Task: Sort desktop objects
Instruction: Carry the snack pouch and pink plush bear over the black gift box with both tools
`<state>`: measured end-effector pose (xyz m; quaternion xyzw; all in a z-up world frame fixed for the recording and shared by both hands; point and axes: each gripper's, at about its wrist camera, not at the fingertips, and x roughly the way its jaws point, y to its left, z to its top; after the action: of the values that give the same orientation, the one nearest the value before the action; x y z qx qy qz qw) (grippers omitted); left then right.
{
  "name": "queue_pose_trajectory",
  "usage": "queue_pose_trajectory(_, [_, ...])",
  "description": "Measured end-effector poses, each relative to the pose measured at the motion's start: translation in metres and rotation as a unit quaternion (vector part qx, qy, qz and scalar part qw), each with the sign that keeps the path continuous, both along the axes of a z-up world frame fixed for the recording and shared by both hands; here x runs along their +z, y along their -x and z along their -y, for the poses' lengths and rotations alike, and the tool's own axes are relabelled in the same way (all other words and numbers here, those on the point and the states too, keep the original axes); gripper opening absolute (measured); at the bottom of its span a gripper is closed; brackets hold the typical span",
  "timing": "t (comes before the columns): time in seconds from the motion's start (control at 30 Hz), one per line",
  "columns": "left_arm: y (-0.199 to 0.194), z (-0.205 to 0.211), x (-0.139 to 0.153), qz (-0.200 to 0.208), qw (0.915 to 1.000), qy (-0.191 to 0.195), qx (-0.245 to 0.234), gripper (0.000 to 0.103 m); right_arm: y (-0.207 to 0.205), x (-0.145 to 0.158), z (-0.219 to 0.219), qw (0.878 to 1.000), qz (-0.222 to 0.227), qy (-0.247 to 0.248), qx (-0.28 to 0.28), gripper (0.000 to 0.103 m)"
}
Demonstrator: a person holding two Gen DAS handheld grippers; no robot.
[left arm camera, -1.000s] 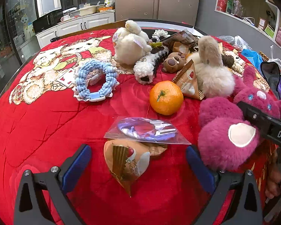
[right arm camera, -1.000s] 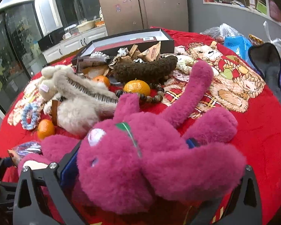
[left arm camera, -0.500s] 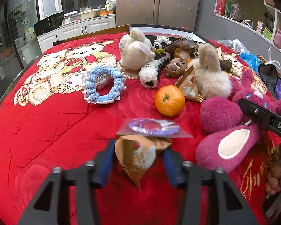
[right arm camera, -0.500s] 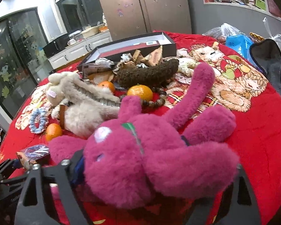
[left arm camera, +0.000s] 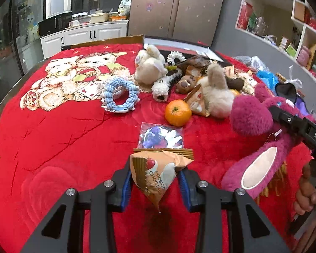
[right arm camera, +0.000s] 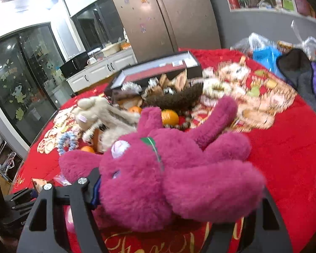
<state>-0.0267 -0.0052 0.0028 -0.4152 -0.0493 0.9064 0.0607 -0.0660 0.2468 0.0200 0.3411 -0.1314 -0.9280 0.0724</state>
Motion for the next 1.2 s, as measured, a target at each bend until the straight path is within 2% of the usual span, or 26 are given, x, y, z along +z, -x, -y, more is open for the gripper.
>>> queue_pose_trajectory(0.13, [-0.012, 0.001, 0.01, -0.021, 0.9998, 0.004, -0.001, 0.038, -0.015, 0.015, 0.004, 1.0, -0.013, 0.001, 0.005, 0.074])
queue_pose_trajectory(0.4, [-0.028, 0.004, 0.028, -0.043, 0.9988, -0.019, -0.011, 0.038, -0.041, 0.037, 0.02, 0.999, -0.034, -0.012, 0.02, 0.074])
queue_pose_trajectory(0.47, [-0.028, 0.001, 0.031, -0.044, 0.9981, -0.035, -0.025, 0.038, -0.046, 0.042, 0.024, 0.999, -0.04, -0.013, 0.024, 0.074])
queue_pose_trajectory(0.67, [-0.028, -0.01, 0.052, -0.068, 0.9943, -0.051, -0.064, 0.038, -0.051, 0.059, 0.032, 0.998, -0.057, -0.005, 0.033, 0.074])
queue_pose_trajectory(0.77, [-0.025, -0.01, 0.065, -0.087, 0.9928, -0.044, -0.069, 0.038, -0.052, 0.067, 0.034, 0.997, -0.062, 0.003, 0.038, 0.074])
queue_pose_trajectory(0.93, [-0.005, -0.002, 0.084, -0.102, 0.9911, -0.045, -0.074, 0.038, -0.041, 0.086, 0.032, 0.997, -0.072, 0.0, 0.029, 0.074])
queue_pose_trajectory(1.2, [0.033, -0.001, 0.091, -0.102, 0.9909, -0.032, -0.081, 0.038, 0.001, 0.105, 0.02, 0.997, -0.074, 0.012, 0.027, 0.074])
